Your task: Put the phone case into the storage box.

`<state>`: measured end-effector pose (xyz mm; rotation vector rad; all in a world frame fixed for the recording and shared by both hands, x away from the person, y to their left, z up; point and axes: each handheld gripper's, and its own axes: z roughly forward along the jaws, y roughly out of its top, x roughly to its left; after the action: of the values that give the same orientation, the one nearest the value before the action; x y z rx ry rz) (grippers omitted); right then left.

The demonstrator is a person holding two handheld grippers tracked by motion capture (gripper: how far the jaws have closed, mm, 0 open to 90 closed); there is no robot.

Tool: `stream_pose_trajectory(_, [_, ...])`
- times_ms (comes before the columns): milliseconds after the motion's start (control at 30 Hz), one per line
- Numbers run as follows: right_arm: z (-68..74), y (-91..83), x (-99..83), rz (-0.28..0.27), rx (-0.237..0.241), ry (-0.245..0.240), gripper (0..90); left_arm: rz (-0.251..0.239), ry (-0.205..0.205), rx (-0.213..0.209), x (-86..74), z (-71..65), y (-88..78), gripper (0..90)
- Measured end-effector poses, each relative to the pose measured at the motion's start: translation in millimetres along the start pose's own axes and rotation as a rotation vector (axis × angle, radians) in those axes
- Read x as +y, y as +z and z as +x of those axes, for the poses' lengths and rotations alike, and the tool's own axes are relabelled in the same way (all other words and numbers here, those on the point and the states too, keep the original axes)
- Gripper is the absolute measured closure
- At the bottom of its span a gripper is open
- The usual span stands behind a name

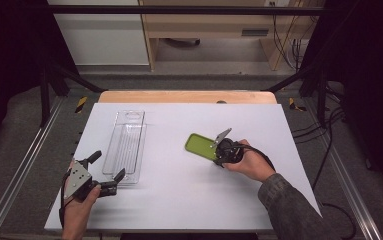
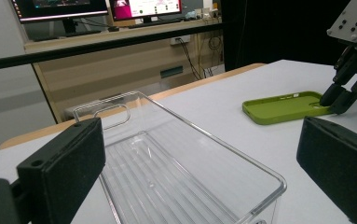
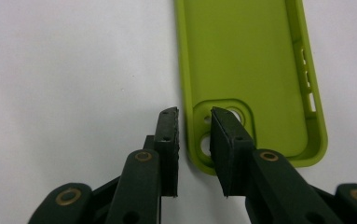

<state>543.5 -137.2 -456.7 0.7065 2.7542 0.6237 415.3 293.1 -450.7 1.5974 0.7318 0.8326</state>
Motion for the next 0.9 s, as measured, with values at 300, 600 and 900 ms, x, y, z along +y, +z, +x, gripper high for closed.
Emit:
stream_pose_trajectory(300, [-0.2,0.5,-0.5,0.003,0.0,-0.01,74.5,0.001,0.001,0.0,0.0,-0.1,0.2,0.8])
stream_pose_trajectory(600, [0.7,0.9,0.0,0.004,0.001,-0.017,76.6,0.001,0.0,0.001,0.0,0.0,0.0,0.8])
stream_pose_trajectory(900, [2.1,1.2,-0.2,0.002,-0.006,-0.052,81.0,0.003,-0.001,0.0,-0.1,-0.1,0.2,0.9])
